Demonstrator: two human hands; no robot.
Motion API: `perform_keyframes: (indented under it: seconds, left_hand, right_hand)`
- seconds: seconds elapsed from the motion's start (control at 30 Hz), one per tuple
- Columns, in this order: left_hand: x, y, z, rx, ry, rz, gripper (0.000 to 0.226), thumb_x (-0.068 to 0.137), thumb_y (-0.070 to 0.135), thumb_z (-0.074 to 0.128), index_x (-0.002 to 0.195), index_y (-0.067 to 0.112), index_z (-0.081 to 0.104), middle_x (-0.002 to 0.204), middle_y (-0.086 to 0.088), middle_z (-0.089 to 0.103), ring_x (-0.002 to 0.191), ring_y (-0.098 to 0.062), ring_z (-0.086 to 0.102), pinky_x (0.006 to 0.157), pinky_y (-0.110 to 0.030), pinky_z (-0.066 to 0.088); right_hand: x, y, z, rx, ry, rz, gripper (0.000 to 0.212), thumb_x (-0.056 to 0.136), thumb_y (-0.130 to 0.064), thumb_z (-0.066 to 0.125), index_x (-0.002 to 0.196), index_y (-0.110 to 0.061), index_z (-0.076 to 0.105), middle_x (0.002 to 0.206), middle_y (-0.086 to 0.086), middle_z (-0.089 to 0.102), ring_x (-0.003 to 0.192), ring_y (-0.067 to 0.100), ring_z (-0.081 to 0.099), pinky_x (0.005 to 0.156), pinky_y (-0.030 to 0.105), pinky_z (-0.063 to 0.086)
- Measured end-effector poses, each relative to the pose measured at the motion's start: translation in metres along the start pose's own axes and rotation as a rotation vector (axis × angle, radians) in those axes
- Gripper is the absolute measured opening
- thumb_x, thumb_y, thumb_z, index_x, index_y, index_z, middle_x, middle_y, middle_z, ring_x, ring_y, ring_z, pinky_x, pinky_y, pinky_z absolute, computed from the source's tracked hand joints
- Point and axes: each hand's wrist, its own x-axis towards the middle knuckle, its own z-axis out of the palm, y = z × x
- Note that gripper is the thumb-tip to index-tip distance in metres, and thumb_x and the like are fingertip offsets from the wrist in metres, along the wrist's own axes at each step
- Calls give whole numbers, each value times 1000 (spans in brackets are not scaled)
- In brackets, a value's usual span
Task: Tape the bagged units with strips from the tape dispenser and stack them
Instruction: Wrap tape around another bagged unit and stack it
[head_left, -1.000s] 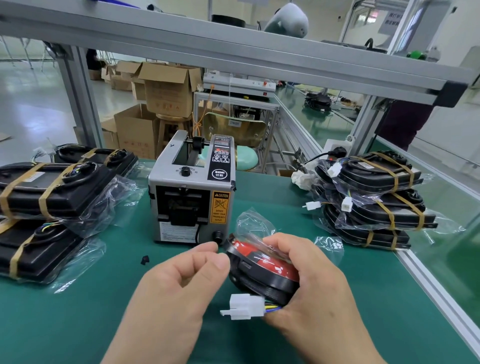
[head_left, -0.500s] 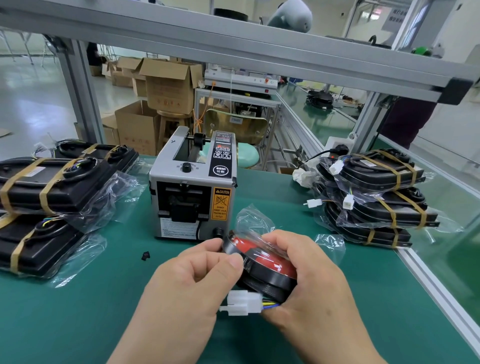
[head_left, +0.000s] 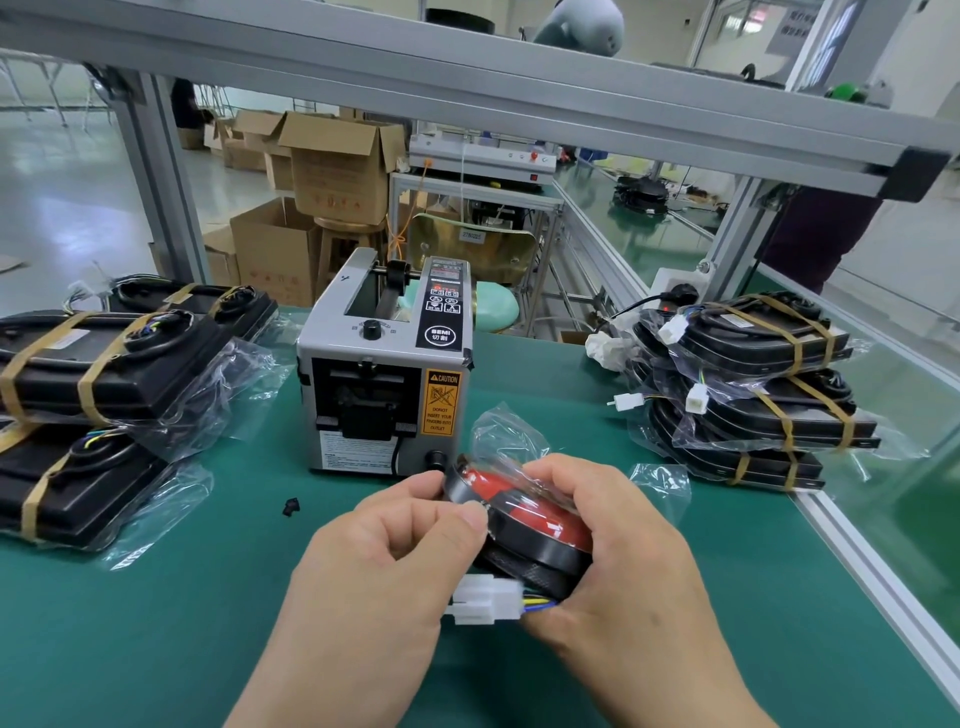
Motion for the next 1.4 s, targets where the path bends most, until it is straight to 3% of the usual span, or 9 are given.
perform_keyframes:
  seconds: [0.17, 0.3, 0.43, 0.57, 0.8, 0.97, 1.17, 1.27, 1.4]
  left_hand:
    - [-1, -2, 1, -25, 43, -1, 22, 67, 37, 64, 65, 20, 77, 83, 38, 65, 97, 26, 50, 79, -14, 32]
    - [-2, -2, 0, -43, 42, -6, 15, 69, 36, 66, 67, 26, 77, 88, 38, 65, 101, 10, 57, 91, -25, 36]
    - [-2, -1, 2, -24, 42, 3, 19, 65, 39, 63, 66, 27, 77, 84, 40, 64, 97, 25, 51, 80, -14, 32]
    - [-1, -1, 2, -18, 42, 3, 20, 64, 39, 63, 63, 25, 77, 82, 37, 66, 94, 29, 49, 78, -13, 31]
    - [-2, -6, 2, 31, 73, -12, 28, 70, 53, 69, 65, 27, 76, 104, 23, 68, 97, 27, 50, 87, -20, 34]
    - [-1, -6, 6, 68, 131, -14, 25, 57, 50, 62, 63, 29, 75, 106, 19, 69, 100, 22, 52, 103, -33, 37]
    - [-2, -5, 6, 90, 157, -17, 25, 57, 51, 64, 63, 29, 74, 104, 20, 69, 102, 18, 54, 106, -36, 37]
    - [-2, -6, 6, 97, 173, -19, 23, 64, 50, 75, 60, 28, 73, 103, 15, 71, 103, 16, 54, 105, -37, 38]
    - [-1, -4, 7, 63, 157, -42, 28, 51, 52, 74, 60, 26, 73, 103, 14, 71, 102, 14, 57, 100, -34, 40]
  right_hand:
    - [-1, 2, 1, -23, -7, -4, 82, 47, -23, 83, 114, -47, 42, 109, -27, 52, 101, -1, 52, 83, 12, 43]
    - [-1, 1, 0, -17, -11, 8, 78, 46, -26, 75, 114, -47, 42, 108, -27, 51, 100, -1, 52, 82, 13, 44]
    - [-1, 2, 0, -16, -29, 9, 80, 48, -20, 81, 113, -46, 43, 106, -26, 52, 99, 0, 52, 82, 17, 46]
    - [0, 2, 0, -17, -25, 4, 80, 47, -20, 81, 113, -46, 43, 106, -26, 52, 99, 0, 52, 82, 18, 46]
    - [-1, 2, 1, -24, -13, -1, 82, 47, -19, 82, 113, -46, 42, 107, -28, 50, 99, -2, 50, 81, 11, 43]
    - [-2, 1, 2, -16, 7, 1, 81, 48, -20, 80, 113, -48, 41, 105, -29, 51, 100, -4, 49, 82, 10, 41]
    - [-2, -4, 5, -19, 60, 0, 73, 47, -28, 67, 113, -47, 41, 103, -27, 52, 95, -1, 50, 80, 17, 46]
    - [-3, -3, 7, -44, 71, -20, 79, 46, -21, 74, 113, -46, 41, 106, -23, 53, 96, 3, 54, 82, 25, 49]
    - [-4, -2, 9, -65, 121, -54, 74, 46, -23, 74, 112, -42, 47, 106, -18, 58, 96, 6, 54, 82, 29, 50]
